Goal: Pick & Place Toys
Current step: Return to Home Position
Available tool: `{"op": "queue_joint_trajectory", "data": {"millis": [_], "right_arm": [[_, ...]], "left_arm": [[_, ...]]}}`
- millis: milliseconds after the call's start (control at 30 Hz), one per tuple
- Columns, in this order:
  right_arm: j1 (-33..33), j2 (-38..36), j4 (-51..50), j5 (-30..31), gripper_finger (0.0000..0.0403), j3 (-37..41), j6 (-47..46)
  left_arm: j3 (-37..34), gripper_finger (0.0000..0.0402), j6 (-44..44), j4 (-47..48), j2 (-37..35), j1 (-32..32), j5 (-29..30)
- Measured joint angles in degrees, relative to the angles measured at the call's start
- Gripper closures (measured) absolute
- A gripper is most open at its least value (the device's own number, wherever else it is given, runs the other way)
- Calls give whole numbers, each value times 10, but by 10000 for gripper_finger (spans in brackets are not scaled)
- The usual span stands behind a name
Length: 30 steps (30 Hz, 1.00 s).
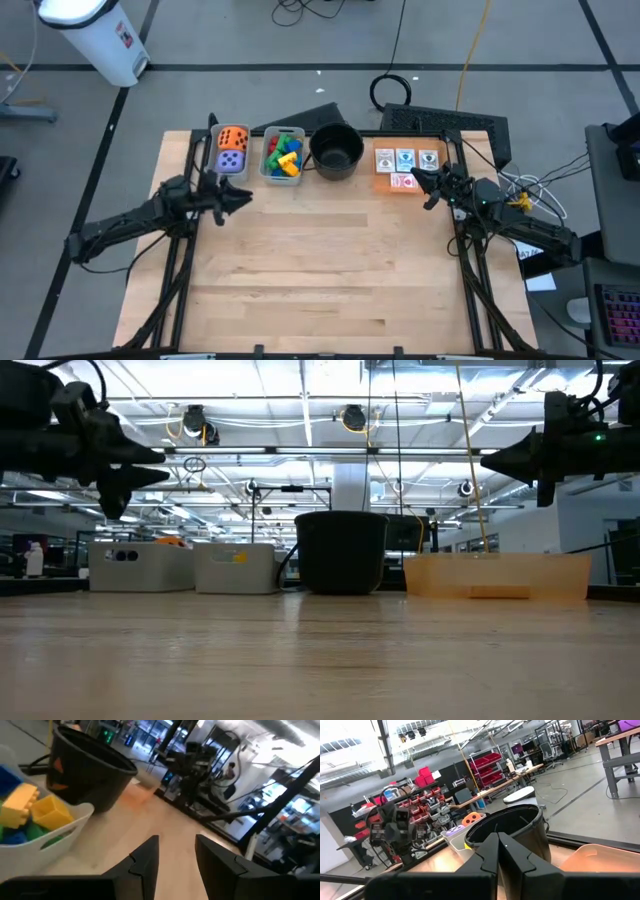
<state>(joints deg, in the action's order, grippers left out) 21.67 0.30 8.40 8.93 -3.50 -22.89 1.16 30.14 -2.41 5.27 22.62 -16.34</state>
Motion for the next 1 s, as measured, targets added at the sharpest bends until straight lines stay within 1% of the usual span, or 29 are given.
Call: {"op": "queue_joint_trajectory", "data": {"millis": [100, 233, 1000], "right_arm": [[0, 0, 0, 0, 399, 0, 0], [0, 0, 0, 0, 399, 0, 0], [0, 0, 0, 0, 399, 0, 0]], "left_arm": [[0, 270, 1, -13, 16, 0, 6], [0, 270, 1, -27, 18, 0, 14], [0, 270, 1, -25, 18, 0, 14]]}}
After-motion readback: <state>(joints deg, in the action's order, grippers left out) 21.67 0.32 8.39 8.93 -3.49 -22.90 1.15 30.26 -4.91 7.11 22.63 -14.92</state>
